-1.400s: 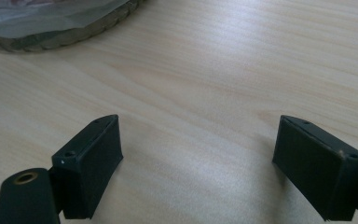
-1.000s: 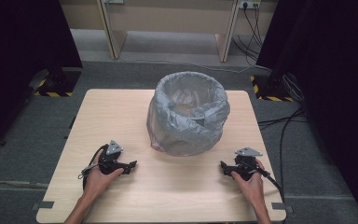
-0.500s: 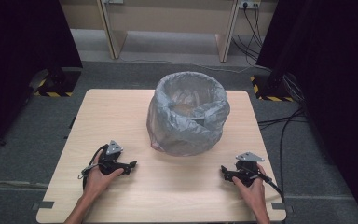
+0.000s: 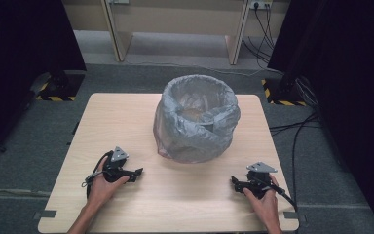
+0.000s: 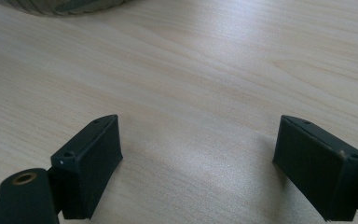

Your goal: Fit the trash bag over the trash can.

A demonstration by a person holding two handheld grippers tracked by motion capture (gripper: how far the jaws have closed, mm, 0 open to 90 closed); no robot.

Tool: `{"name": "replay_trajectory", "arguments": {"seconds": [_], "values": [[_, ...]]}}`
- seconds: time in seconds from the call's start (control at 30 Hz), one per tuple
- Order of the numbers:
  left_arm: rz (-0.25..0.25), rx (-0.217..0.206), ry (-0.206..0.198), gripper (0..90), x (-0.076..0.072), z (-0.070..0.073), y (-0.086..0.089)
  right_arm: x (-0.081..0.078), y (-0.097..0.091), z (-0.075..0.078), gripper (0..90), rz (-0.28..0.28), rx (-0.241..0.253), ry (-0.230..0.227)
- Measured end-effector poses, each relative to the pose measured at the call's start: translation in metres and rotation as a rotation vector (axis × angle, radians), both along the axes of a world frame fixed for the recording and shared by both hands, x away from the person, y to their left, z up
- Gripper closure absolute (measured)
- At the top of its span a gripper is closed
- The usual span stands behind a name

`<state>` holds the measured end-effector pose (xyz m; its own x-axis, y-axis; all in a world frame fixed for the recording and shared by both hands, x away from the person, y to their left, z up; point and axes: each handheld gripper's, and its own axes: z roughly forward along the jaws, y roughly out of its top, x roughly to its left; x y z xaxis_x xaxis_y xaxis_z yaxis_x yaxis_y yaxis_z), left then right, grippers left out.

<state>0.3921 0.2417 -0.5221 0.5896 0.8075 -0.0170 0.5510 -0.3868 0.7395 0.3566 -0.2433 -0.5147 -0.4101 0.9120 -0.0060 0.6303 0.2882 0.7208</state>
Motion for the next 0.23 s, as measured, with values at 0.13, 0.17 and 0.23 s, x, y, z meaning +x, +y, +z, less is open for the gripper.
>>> {"name": "replay_trajectory", "arguments": {"seconds": [0.13,0.17,0.23], "values": [[0.000,0.000,0.000,11.4,0.0000,0.0000,0.0000,0.0000,0.0000,0.0000,14.8,0.000,0.000,0.000],[0.000,0.000,0.000,11.4,0.0000,0.0000,0.0000,0.0001,0.0000,-0.0001,14.8,0.000,0.000,0.000],[0.000,0.000,0.000,11.4,0.0000,0.0000,0.0000,0.0002,0.0000,-0.0001,14.5,0.000,-0.001,0.000]]}}
